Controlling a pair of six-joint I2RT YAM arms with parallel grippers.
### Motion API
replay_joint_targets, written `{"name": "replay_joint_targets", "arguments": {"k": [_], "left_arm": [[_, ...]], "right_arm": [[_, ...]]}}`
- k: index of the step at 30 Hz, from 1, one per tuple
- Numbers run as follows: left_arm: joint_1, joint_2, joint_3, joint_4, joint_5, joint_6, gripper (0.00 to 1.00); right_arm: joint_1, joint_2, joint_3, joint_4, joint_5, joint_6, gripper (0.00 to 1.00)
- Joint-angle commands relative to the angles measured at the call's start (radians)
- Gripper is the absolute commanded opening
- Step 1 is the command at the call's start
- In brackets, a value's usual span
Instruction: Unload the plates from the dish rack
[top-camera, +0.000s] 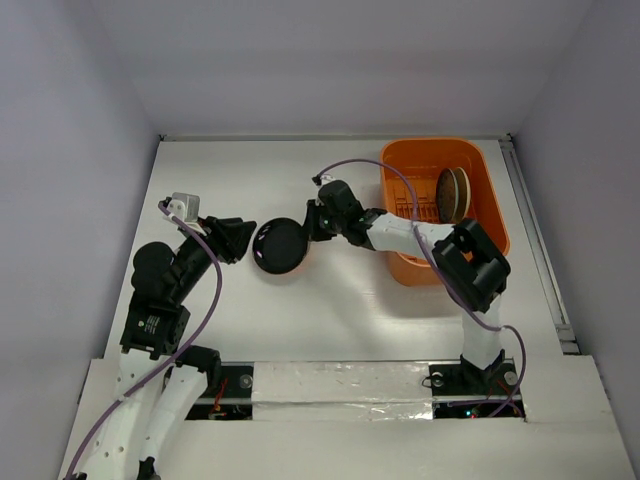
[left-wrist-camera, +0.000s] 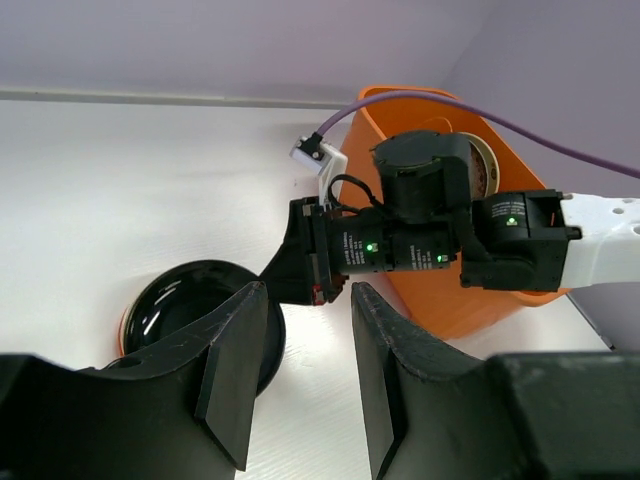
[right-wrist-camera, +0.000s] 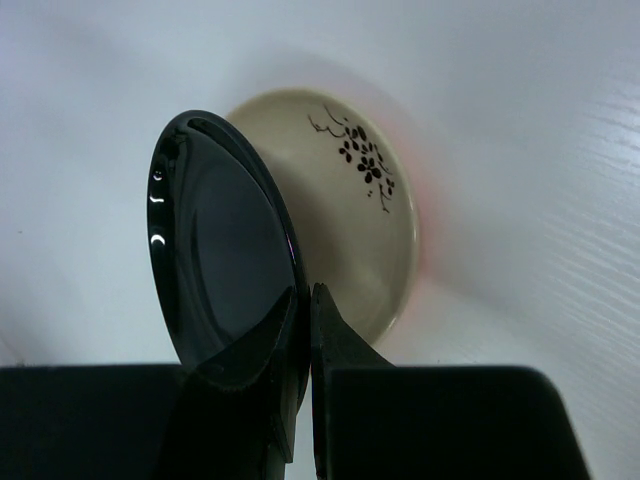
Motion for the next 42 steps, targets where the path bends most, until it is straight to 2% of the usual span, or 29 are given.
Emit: {"name": "replay_joint_targets", "arguments": {"k": [1, 4, 5, 7, 8, 14, 18, 22, 23, 25, 26, 27, 32, 34, 37, 39, 41, 42], "left_arm": [[0.006, 0.004, 0.009, 0.058, 0.014, -0.007, 0.36], [0.006, 0.004, 0.009, 0.058, 0.015, -0.007, 0.36], [0.006, 0.003, 0.009, 0.058, 0.015, -0.007, 0.36], [0.006, 0.001, 0.009, 0.058, 0.015, -0.007, 0.36], [0.006, 0.001, 0.009, 0.058, 0.015, -0.007, 0.36], [0.006, -0.002, 0.009, 0.056, 0.015, -0.009, 0.36], [0.006, -0.005, 0.009, 0.056, 0.014, -0.009, 0.36], [0.006, -0.005, 0.009, 0.055, 0.015, -0.009, 0.36], [0.006, -0.007, 0.009, 0.056, 0.015, -0.009, 0.36], [-0.003, -0.008, 0.009, 0.056, 0.013, -0.009, 0.36], [-0.003, -0.008, 0.009, 0.055, 0.015, -0.009, 0.36], [-0.003, -0.01, 0.009, 0.056, 0.015, -0.009, 0.36], [-0.003, -0.014, 0.009, 0.053, 0.012, -0.007, 0.36], [-0.003, -0.016, 0.01, 0.053, 0.01, -0.006, 0.36], [-0.003, -0.014, 0.009, 0.053, 0.012, -0.009, 0.36], [-0.003, -0.014, 0.009, 0.056, 0.015, -0.009, 0.36], [-0.003, -0.013, 0.007, 0.058, 0.015, -0.01, 0.36], [-0.003, -0.01, 0.007, 0.058, 0.014, -0.01, 0.36]], "right_arm": [[0.0, -0.001, 0.057, 0.041, 0.021, 0.013, 0.09], [0.0, 0.017, 0.077, 0.012, 0.019, 0.002, 0.18], [0.0, 0.017, 0.077, 0.011, 0.022, 0.0, 0.24], [0.0, 0.014, 0.077, 0.003, 0.03, -0.004, 0.31], [0.0, 0.009, 0.075, 0.001, 0.035, -0.012, 0.4], [0.0, -0.032, 0.086, -0.052, 0.073, -0.058, 0.57], [0.0, -0.079, 0.089, -0.115, 0.137, -0.098, 0.57], [0.0, -0.15, 0.084, -0.164, 0.28, -0.176, 0.5], [0.0, -0.179, 0.098, -0.186, 0.382, -0.205, 0.34], [-0.009, -0.217, 0.098, -0.227, 0.49, -0.23, 0.16], [-0.02, -0.239, 0.092, -0.235, 0.551, -0.242, 0.02], [-0.034, -0.288, 0.086, -0.245, 0.568, -0.248, 0.0], [-0.175, -0.484, -0.01, -0.238, 0.634, -0.254, 0.0], [-0.273, -0.561, -0.055, -0.249, 0.667, -0.259, 0.0], [-0.383, -0.581, -0.058, -0.311, 0.729, -0.276, 0.01], [-0.437, -0.57, -0.054, -0.345, 0.777, -0.294, 0.13], [-0.469, -0.541, -0.049, -0.361, 0.792, -0.294, 0.13], [-0.486, -0.529, -0.047, -0.373, 0.793, -0.294, 0.3]]}}
